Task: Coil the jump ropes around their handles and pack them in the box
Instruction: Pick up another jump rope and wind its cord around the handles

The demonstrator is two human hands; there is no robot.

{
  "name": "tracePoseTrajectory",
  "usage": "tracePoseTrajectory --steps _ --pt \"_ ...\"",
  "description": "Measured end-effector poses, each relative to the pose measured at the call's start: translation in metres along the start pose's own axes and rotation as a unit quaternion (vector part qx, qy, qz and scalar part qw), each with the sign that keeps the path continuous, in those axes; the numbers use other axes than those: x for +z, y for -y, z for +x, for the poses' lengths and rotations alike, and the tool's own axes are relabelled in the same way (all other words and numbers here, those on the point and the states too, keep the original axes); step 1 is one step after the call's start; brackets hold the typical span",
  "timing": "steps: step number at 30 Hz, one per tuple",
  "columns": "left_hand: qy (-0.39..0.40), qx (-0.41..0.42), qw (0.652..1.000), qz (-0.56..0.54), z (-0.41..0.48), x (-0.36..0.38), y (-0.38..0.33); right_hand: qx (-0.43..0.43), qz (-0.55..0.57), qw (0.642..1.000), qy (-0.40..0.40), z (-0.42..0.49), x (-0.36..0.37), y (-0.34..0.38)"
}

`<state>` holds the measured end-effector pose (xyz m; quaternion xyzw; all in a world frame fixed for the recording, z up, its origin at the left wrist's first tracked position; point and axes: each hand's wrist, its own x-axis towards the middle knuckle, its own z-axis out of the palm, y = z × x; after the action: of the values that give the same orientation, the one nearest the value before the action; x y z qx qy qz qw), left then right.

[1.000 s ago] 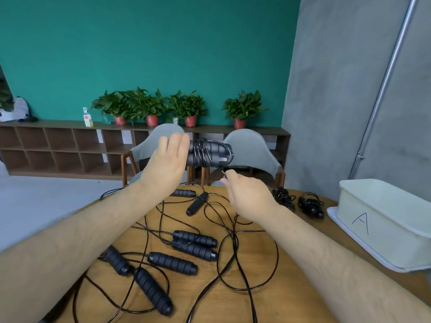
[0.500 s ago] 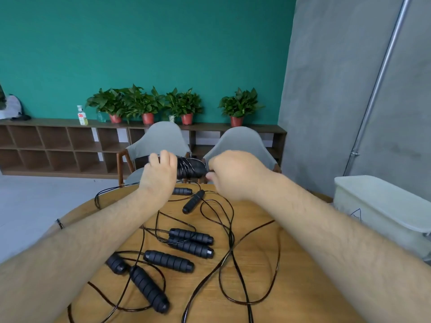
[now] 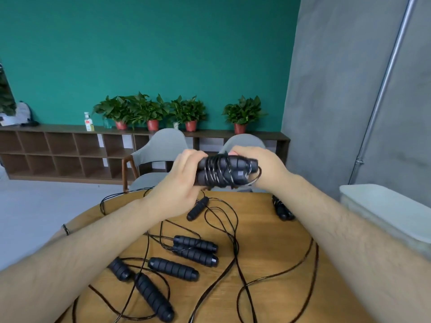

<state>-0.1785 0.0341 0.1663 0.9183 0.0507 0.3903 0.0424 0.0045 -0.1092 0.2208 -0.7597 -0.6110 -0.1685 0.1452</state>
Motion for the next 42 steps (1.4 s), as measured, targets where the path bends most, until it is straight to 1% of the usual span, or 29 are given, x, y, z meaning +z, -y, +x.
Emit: tracePoseTrajectory --steps 2,5,7,8,9,10,11,13,14,16,18,19,20,23,25,27,29,31,33,36,39,42 --pt "-0.04 -0.024 0.999 0.029 0.011 0.0 0.001 0.03 -0.005 0.999 -0.025 0.0 0.011 0.007" --pt "-0.08 -0.074 0.991 0.08 0.022 0.0 0.002 0.009 -0.03 0.999 -0.008 -0.001 0.026 0.026" --pt "-0.098 -0.076 0.978 0.167 0.026 -0.001 0.002 0.016 -0.024 1.0 -0.006 -0.006 0.03 0.034" --pt "-0.098 -0.066 0.962 0.247 0.027 0.0 0.005 0.028 -0.02 0.999 -0.005 -0.009 0.029 0.039" --pt "-0.076 -0.058 0.935 0.342 0.028 0.0 0.011 0.03 -0.027 0.999 0.006 -0.011 0.033 0.042" --pt "-0.035 -0.068 0.9 0.428 0.029 0.001 0.018 0.027 -0.042 0.999 0.017 -0.013 0.034 0.045" --pt "0.002 -0.092 0.87 0.484 0.03 0.001 0.023 0.02 -0.043 0.999 0.025 -0.014 0.036 0.048" --pt "0.066 -0.136 0.839 0.523 0.029 0.001 0.035 -0.004 -0.052 0.998 0.038 -0.018 0.034 0.057" --pt "0.083 -0.15 0.833 0.525 0.027 0.003 0.039 -0.024 -0.056 0.998 0.034 -0.02 0.032 0.061" --pt "0.087 -0.165 0.842 0.505 0.02 0.005 0.045 -0.072 -0.067 0.995 0.01 -0.023 0.023 0.068" --pt "0.096 -0.153 0.857 0.483 0.011 0.007 0.046 -0.108 -0.092 0.989 -0.032 -0.019 0.011 0.067" --pt "0.108 -0.145 0.871 0.457 0.005 0.01 0.045 -0.118 -0.099 0.987 -0.052 -0.015 0.006 0.064" --pt "0.125 -0.13 0.888 0.422 -0.001 0.012 0.043 -0.119 -0.106 0.985 -0.064 -0.011 0.0 0.059" --pt "0.143 -0.044 0.933 0.328 -0.017 0.013 0.033 -0.135 -0.125 0.98 -0.081 0.002 -0.009 0.037" --pt "0.163 -0.013 0.959 0.231 -0.026 0.01 0.024 -0.125 -0.132 0.98 -0.082 0.006 -0.009 0.024" --pt "0.159 -0.017 0.981 0.113 -0.031 0.007 0.015 -0.1 -0.125 0.984 -0.082 0.008 -0.007 0.012" --pt "0.124 -0.02 0.992 0.014 -0.03 0.002 0.006 -0.054 -0.08 0.993 -0.067 0.008 0.001 0.003" --pt "0.078 -0.03 0.995 -0.05 -0.024 -0.002 0.0 -0.018 -0.005 0.999 -0.05 0.007 0.014 -0.004" --pt "0.029 -0.044 0.997 -0.064 -0.017 -0.003 -0.005 0.008 0.06 0.998 -0.034 0.002 0.03 -0.005" --pt "-0.038 -0.075 0.996 -0.026 -0.007 0.005 -0.005 0.054 0.104 0.993 -0.02 -0.005 0.05 0.006" --pt "-0.07 -0.137 0.988 0.015 0.005 0.015 0.004 0.044 0.068 0.997 -0.005 -0.012 0.063 0.026" --pt "-0.071 -0.189 0.977 0.072 0.014 0.016 0.016 0.039 0.024 0.999 0.005 -0.015 0.067 0.033"
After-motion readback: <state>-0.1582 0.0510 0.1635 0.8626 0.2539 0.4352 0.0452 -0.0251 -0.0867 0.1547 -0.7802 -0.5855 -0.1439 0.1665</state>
